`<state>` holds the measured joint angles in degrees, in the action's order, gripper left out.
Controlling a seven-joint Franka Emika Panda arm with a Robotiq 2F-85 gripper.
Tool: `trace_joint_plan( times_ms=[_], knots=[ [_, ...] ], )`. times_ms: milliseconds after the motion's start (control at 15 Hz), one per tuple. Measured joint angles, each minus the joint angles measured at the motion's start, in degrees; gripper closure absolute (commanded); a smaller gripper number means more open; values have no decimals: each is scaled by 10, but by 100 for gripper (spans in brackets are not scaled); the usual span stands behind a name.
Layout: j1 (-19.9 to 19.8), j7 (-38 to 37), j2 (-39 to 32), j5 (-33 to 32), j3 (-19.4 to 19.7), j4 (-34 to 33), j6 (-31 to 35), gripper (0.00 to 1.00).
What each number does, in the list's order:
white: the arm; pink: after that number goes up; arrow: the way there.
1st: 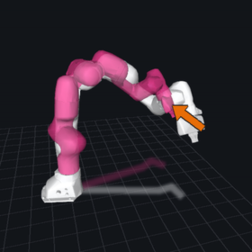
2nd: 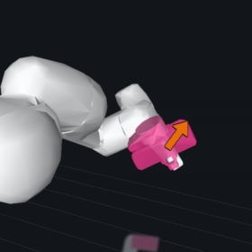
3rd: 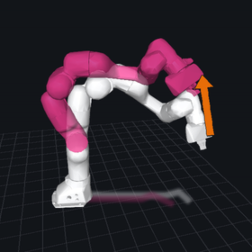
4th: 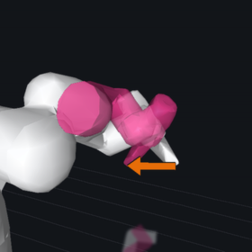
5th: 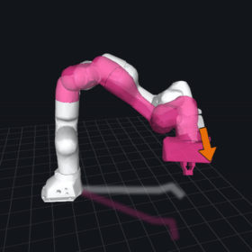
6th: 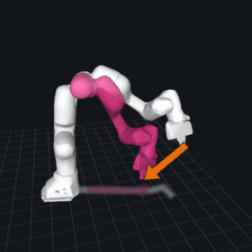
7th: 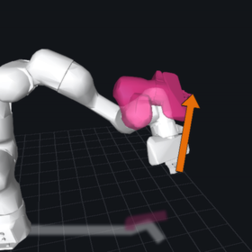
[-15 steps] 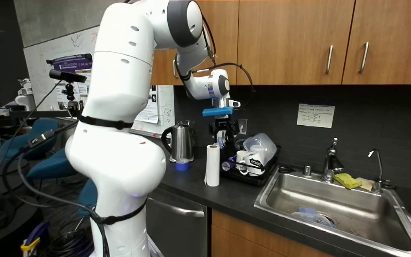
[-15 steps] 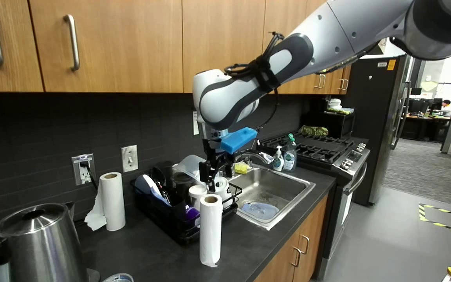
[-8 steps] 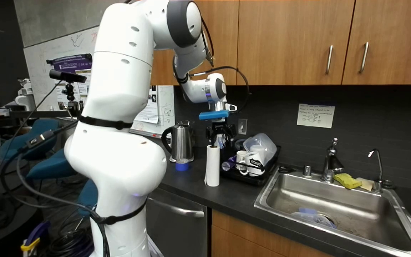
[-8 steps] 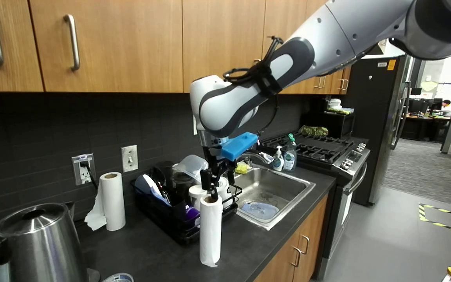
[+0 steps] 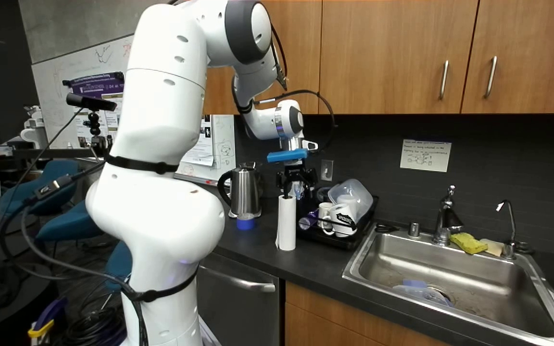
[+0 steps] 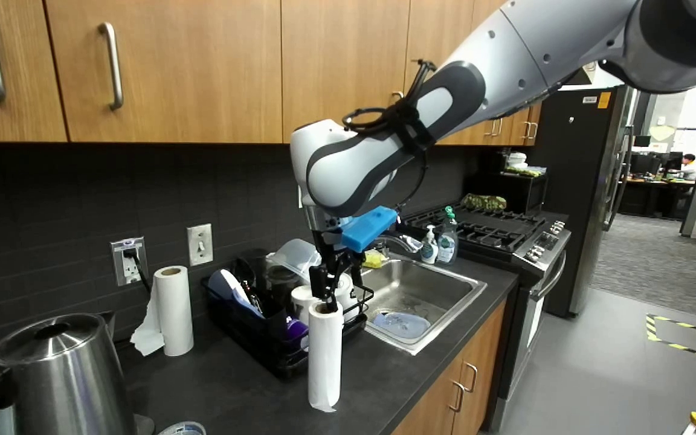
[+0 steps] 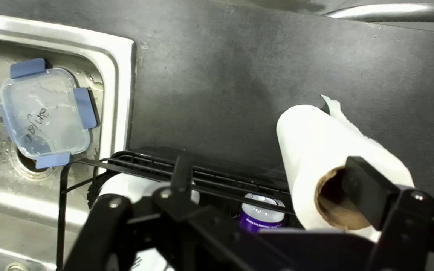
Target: Put the toilet paper closer to the edge in a lying position
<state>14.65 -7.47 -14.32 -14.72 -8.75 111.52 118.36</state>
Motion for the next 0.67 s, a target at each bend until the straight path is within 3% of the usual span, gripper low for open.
trace_joint_plan(
  times_ms=[667],
  knots=[
    [18, 0, -30, -12, -1, -50, -19, 0]
  ],
)
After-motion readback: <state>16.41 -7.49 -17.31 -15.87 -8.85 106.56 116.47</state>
